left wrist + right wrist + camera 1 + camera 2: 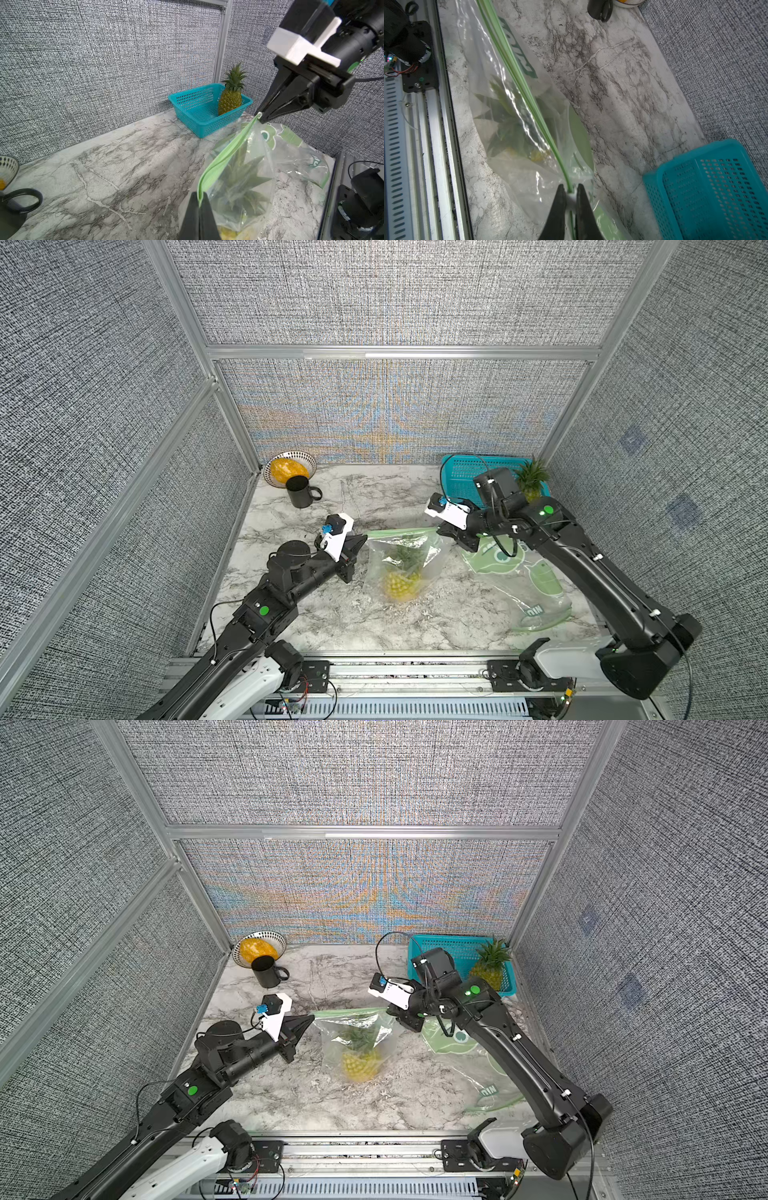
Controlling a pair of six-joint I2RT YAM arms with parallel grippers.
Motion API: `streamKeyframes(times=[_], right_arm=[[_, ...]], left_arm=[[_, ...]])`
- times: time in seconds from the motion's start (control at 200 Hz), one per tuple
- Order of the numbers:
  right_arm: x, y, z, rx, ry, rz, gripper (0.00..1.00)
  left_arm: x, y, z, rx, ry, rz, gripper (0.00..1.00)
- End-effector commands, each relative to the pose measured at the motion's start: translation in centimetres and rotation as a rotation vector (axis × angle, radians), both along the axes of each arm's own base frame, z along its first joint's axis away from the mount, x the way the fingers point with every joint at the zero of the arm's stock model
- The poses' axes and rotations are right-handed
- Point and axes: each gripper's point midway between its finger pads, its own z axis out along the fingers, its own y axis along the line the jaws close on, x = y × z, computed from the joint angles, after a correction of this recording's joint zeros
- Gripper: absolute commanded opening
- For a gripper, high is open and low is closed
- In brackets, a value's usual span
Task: Open the zip-top bag and take out the pineapple
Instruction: Unzip the zipper on the zipper food storage bag.
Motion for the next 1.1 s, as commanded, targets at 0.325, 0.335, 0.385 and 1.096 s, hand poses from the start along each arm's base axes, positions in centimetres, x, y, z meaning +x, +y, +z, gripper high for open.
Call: streamKeyframes(times=[0.325,0.335,0.385,1.096], right_arm=[[0.4,-6.3,-1.2,-0.137,-0.001,-0.223,0.00],[0.4,-6.3,-1.1,-0.136,-0.003,-0.224,0.00],[0.3,-6.3,-1.0,-0.132,-0.008,-0.221,0.00],[-1.7,-0.2,1.4,0.029,-0.039,0.037,0.00]], left_arm=[[1.1,1.5,0.0,0.016,-0.002,0.101,0.00],[1.1,1.5,0.0,0.016,-0.002,0.100,0.00],[1.1,1.4,0.0,0.017,-0.002,0.095,0.00],[-2.1,-3.7,0.1,0.027,0.025,-0.274,0.00]])
